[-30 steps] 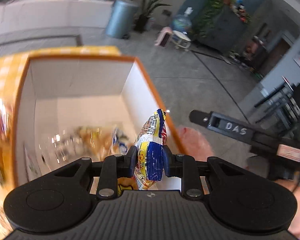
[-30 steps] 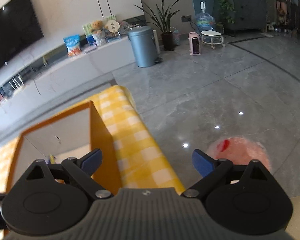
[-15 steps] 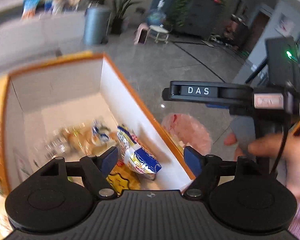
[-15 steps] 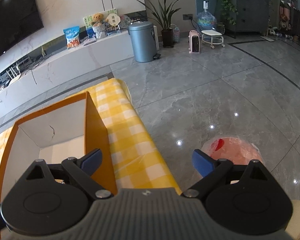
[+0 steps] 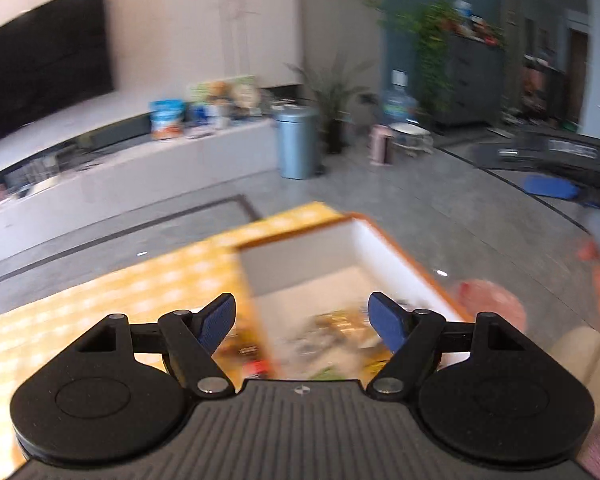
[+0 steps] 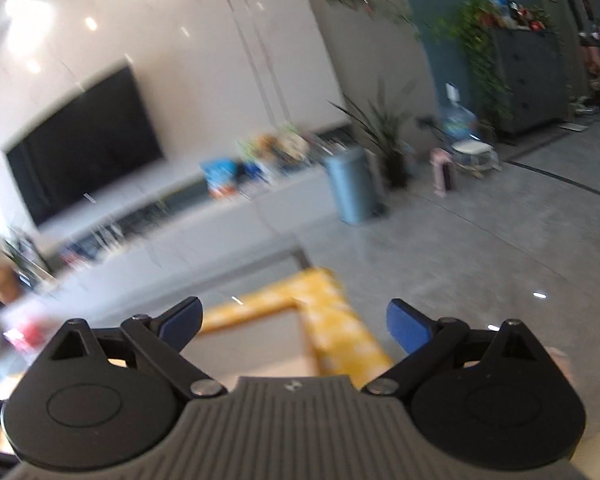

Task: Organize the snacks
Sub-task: 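Withdraw both tools from the box toward the remaining snacks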

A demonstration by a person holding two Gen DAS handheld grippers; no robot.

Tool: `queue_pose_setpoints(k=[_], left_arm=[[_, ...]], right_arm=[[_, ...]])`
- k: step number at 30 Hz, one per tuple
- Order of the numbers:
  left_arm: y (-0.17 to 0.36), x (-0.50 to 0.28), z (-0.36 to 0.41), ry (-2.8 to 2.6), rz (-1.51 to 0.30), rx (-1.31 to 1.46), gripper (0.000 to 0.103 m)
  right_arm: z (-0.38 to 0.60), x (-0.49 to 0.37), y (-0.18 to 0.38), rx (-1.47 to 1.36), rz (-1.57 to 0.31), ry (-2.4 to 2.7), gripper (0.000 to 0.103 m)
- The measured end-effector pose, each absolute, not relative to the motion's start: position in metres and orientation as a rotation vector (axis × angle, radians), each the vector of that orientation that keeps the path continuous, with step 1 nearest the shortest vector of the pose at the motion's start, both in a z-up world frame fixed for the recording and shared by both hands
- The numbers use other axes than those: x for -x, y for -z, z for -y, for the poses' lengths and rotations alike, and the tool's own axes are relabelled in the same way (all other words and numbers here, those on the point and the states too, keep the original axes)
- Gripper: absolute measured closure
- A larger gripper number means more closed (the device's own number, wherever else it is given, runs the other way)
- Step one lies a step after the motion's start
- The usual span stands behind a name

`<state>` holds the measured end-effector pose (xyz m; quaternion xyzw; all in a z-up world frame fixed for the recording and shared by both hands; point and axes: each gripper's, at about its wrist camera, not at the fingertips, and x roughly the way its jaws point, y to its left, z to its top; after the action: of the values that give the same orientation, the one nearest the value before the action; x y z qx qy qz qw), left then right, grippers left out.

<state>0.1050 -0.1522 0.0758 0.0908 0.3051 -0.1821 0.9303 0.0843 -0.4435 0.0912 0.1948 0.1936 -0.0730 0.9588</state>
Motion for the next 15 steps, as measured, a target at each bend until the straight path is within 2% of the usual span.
queue_pose_setpoints(k=[6, 7, 8, 10, 13, 15], left_arm=[[-0.082, -0.104, 0.094, 0.186, -0.641, -0.084, 0.013], [-0.079, -0.106, 0.087, 0.157, -0.654, -0.066, 0.013], [-0.075, -0.110, 0.080, 0.135, -0.669, -0.050, 0.013], [-0.064, -0.114, 0.062, 0.121, -0.711, -0.027, 0.013], [-0.042, -0.124, 0.041, 0.122, -0.774, 0.002, 0.013], [-0.024, -0.129, 0.034, 0.132, -0.798, -0.001, 0.013]], right_arm=[[0.365, -0.051, -0.116, -0.376, -0.374, -0.020, 0.007], [0.351, -0.049, -0.117, -0.361, -0.386, -0.049, 0.010], [0.338, -0.049, -0.118, -0.339, -0.404, -0.085, 0.020], [0.308, -0.052, -0.117, -0.281, -0.451, -0.167, 0.027], [0.266, -0.071, -0.108, -0.188, -0.547, -0.282, 0.031], [0.239, -0.091, -0.095, -0.128, -0.655, -0.350, 0.038]])
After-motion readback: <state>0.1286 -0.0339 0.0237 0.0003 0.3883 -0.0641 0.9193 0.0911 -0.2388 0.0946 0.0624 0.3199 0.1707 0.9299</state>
